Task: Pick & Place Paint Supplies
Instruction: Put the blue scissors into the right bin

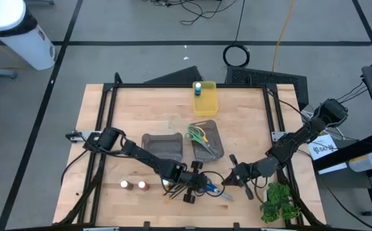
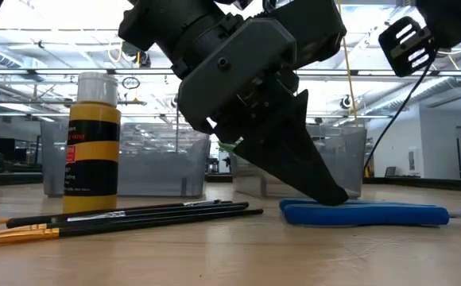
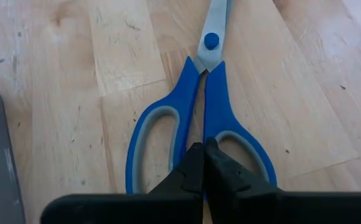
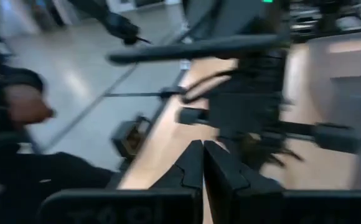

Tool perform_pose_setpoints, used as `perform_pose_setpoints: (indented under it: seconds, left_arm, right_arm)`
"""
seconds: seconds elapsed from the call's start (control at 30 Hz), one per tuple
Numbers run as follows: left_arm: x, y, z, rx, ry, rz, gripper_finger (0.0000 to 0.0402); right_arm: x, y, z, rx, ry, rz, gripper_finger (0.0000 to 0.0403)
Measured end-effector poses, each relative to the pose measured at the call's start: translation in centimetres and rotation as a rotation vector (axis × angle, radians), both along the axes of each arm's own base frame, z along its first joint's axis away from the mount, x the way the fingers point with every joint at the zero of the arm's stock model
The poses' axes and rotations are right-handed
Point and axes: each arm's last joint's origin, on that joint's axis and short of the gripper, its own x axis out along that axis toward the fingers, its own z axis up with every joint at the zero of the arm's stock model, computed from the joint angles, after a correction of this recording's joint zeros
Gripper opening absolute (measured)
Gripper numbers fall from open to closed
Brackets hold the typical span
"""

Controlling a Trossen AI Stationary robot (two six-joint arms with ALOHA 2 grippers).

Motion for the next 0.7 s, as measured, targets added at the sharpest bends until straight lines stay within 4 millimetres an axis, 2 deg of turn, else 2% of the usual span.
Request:
perform_pose_setpoints:
  seconds: [0.1, 0.2, 0.33, 0.5, 0.6, 0.7]
  left_arm:
    - [0.0, 0.1, -0.1, -0.014, 0.008, 0.019, 0.0013]
    - [0.0, 0.1, -0.1, -0.012, 0.009, 0.018, 0.0015]
    - [0.0, 0.2, -0.2, -0.012, 0.010, 0.020, 0.0006]
    - [0.0, 0.2, -0.2, -0.013, 0.008, 0.019, 0.0011]
    - [0.1, 0.2, -0.1, -0.018, -0.005, 0.021, 0.0005]
    - [0.2, 0.2, -0.1, -0.018, -0.008, 0.025, 0.0012]
  right_arm:
    - [-0.1, 0.4, 0.5, 0.063, -0.018, 0.128, 0.0027]
    - [-0.2, 0.6, 0.4, 0.161, 0.055, 0.198, 0.0071]
    - [-0.6, 0.3, -1.3, 0.273, 0.332, 0.111, 0.0144]
    - [-1.9, -0.6, -4.0, 0.374, 0.737, -0.112, 0.0222]
    - [-2.2, -0.6, -4.6, 0.445, 0.859, -0.141, 0.0243]
    - [-2.1, -0.2, -4.8, 0.511, 0.916, -0.117, 0.0245]
